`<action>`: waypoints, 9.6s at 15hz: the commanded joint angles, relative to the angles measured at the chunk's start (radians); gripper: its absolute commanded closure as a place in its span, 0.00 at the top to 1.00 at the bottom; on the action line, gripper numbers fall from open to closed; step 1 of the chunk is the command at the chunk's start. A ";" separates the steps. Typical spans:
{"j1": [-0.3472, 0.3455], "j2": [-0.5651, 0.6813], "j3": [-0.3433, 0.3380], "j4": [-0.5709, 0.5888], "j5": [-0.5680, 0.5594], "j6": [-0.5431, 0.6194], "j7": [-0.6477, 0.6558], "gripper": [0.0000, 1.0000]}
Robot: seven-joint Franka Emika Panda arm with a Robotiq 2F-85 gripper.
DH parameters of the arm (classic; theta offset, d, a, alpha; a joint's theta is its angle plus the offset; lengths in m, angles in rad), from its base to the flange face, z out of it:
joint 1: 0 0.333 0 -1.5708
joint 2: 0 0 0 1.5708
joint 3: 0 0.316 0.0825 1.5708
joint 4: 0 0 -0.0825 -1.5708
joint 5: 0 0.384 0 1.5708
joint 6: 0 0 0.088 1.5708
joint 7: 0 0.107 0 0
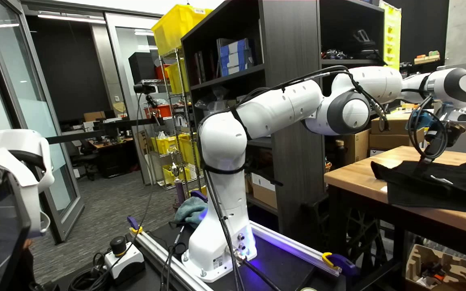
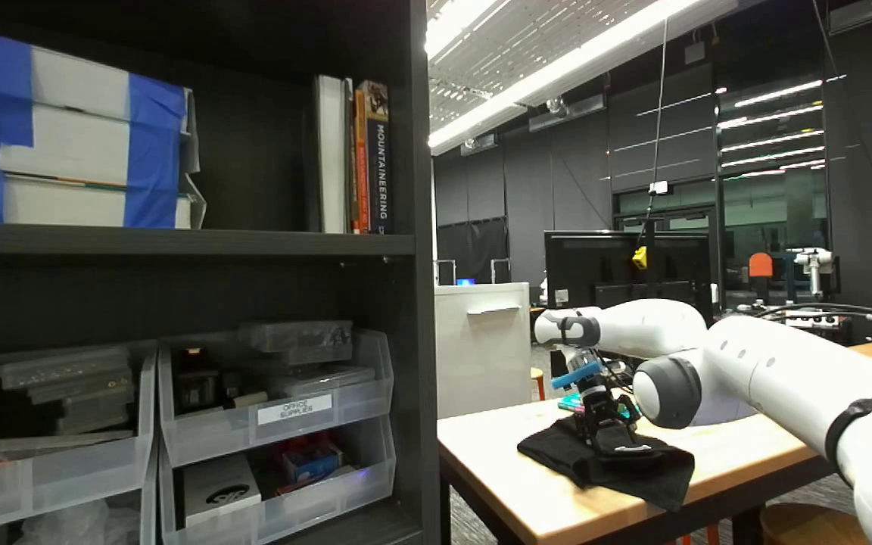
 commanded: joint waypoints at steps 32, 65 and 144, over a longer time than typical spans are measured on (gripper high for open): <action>-0.128 -0.047 0.035 -0.024 0.109 0.108 -0.009 0.02; -0.122 -0.012 0.037 0.022 0.110 0.155 0.013 0.84; -0.321 0.016 0.183 0.023 0.337 -0.054 0.188 1.00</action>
